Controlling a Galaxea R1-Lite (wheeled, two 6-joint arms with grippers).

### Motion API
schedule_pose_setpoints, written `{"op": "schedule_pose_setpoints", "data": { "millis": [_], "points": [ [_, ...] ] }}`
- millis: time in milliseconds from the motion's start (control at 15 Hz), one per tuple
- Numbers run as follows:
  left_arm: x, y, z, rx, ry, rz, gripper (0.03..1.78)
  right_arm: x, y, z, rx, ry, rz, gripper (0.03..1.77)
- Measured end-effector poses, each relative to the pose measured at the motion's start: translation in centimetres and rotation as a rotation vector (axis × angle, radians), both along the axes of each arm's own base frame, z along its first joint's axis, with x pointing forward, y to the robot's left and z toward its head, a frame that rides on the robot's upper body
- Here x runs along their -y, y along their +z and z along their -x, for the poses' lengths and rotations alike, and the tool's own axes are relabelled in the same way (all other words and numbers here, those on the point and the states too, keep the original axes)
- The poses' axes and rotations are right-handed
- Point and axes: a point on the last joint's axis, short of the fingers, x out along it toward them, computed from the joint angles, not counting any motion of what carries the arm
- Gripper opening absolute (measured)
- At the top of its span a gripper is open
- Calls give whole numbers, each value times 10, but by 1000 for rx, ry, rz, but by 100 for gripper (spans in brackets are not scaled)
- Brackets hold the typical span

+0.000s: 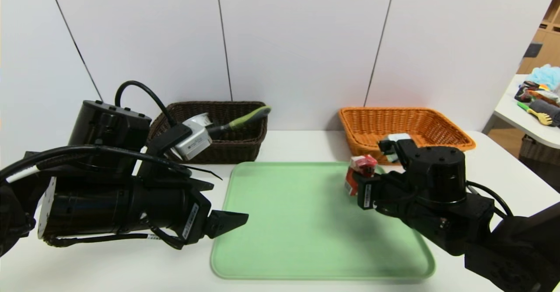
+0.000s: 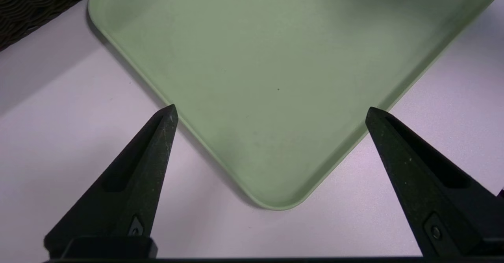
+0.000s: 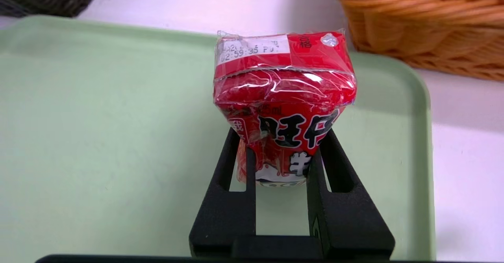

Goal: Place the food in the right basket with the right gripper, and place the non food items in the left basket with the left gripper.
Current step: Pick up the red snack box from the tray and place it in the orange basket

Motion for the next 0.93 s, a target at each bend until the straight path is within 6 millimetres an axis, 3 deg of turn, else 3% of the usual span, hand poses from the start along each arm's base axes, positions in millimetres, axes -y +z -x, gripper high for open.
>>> {"op": "schedule_pose_setpoints", "data": {
  "millis": [600,933],
  "points": [
    [-1,2,3,8,-2,3,169,8,46,-7,165,-22,-25,37],
    [-2,2,4,7,-2,3,169,23,76,-28,267,-70,15,37]
  ]
}}
